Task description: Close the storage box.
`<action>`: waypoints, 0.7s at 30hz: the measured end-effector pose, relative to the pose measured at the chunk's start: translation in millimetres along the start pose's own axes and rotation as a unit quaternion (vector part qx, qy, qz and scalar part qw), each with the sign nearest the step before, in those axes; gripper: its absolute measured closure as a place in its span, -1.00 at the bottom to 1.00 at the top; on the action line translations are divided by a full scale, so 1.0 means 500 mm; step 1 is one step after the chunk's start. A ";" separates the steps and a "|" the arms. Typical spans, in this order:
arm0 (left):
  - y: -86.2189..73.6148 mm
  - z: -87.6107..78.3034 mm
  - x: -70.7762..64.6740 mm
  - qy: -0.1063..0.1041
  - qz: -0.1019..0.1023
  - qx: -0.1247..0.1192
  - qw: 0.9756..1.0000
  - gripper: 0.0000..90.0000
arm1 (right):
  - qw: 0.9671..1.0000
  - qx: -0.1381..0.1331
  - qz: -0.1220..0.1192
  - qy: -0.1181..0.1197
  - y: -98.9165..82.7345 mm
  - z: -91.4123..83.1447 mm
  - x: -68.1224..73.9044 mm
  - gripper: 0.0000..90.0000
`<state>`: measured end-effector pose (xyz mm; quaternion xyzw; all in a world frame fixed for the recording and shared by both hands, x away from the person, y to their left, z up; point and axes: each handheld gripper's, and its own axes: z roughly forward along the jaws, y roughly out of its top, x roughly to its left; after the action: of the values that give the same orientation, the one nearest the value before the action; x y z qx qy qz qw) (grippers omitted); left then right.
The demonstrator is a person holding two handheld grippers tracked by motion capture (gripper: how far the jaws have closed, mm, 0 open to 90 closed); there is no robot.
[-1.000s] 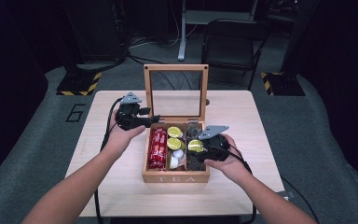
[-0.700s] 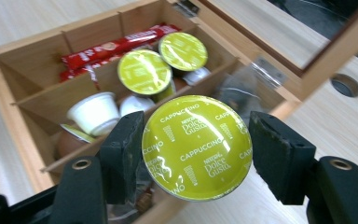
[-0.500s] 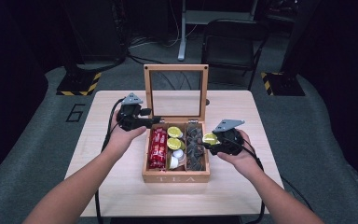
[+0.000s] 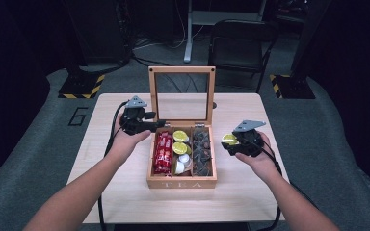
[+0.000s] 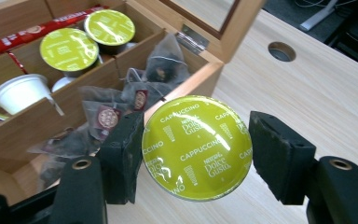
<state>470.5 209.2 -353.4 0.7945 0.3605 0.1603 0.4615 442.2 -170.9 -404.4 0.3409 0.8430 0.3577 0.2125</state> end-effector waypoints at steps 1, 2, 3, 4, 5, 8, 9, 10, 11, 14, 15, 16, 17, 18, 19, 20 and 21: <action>-0.001 0.000 0.000 0.000 0.000 0.001 1.000 -0.04 | 1.000 -0.001 -0.004 0.001 -0.001 0.000 -0.004 -0.18; -0.002 0.001 0.001 -0.001 0.000 0.000 1.000 -0.04 | 1.000 0.000 0.004 -0.002 -0.005 -0.001 -0.009 -0.18; -0.002 0.001 0.001 -0.001 0.000 0.000 1.000 -0.04 | 1.000 0.000 0.004 -0.002 -0.005 -0.001 -0.009 -0.18; -0.003 0.001 0.001 -0.001 -0.001 0.001 1.000 -0.04 | 1.000 -0.001 0.006 -0.008 -0.008 -0.001 -0.014 -0.18; -0.003 0.001 0.001 -0.001 -0.001 0.001 1.000 -0.04 | 1.000 0.001 0.008 -0.009 -0.008 -0.002 -0.016 -0.18; -0.005 0.003 0.001 0.001 -0.002 0.001 1.000 -0.04 | 1.000 -0.001 0.015 -0.014 -0.012 -0.002 -0.020 -0.18; -0.006 0.003 0.001 0.001 -0.001 0.002 1.000 -0.04 | 1.000 0.001 0.011 -0.013 -0.013 -0.002 -0.022 -0.18; -0.006 0.003 0.001 0.000 -0.001 0.003 1.000 -0.04 | 1.000 0.004 0.014 -0.015 -0.015 -0.002 -0.023 -0.18; -0.006 0.003 0.001 0.000 0.000 0.003 1.000 -0.04 | 1.000 0.005 0.013 -0.016 -0.016 -0.002 -0.025 -0.18; -0.006 0.003 0.001 -0.001 -0.002 0.002 1.000 -0.04 | 1.000 0.004 0.016 -0.020 -0.022 0.000 -0.030 -0.18; -0.006 0.003 0.000 0.000 -0.001 0.002 1.000 -0.04 | 0.999 0.005 0.029 -0.024 -0.023 0.001 -0.029 -0.18; -0.006 0.003 0.000 -0.001 -0.001 0.002 1.000 -0.04 | 1.000 0.007 0.016 -0.024 -0.025 0.000 -0.034 -0.18; -0.006 0.003 0.000 -0.001 -0.001 0.002 1.000 -0.04 | 1.000 0.006 0.017 -0.025 -0.027 0.001 -0.035 -0.18; -0.007 0.003 0.000 -0.001 -0.001 0.002 1.000 -0.04 | 0.999 0.008 0.032 -0.027 -0.027 0.001 -0.033 -0.19; -0.007 0.004 0.001 -0.002 -0.002 0.002 1.000 -0.04 | 0.999 0.006 0.024 -0.027 -0.030 0.002 -0.036 -0.18; -0.008 0.004 0.001 -0.001 -0.002 0.001 1.000 -0.04 | 0.999 0.007 0.030 -0.029 -0.031 0.002 -0.035 -0.19; -0.008 0.004 0.001 -0.001 -0.002 0.002 1.000 -0.04 | 0.999 0.007 0.032 -0.029 -0.033 0.002 -0.036 -0.18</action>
<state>470.1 209.6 -358.0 0.7946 0.3622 0.1578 0.4610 448.1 -191.7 -415.3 0.3797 0.8277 0.3481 0.2226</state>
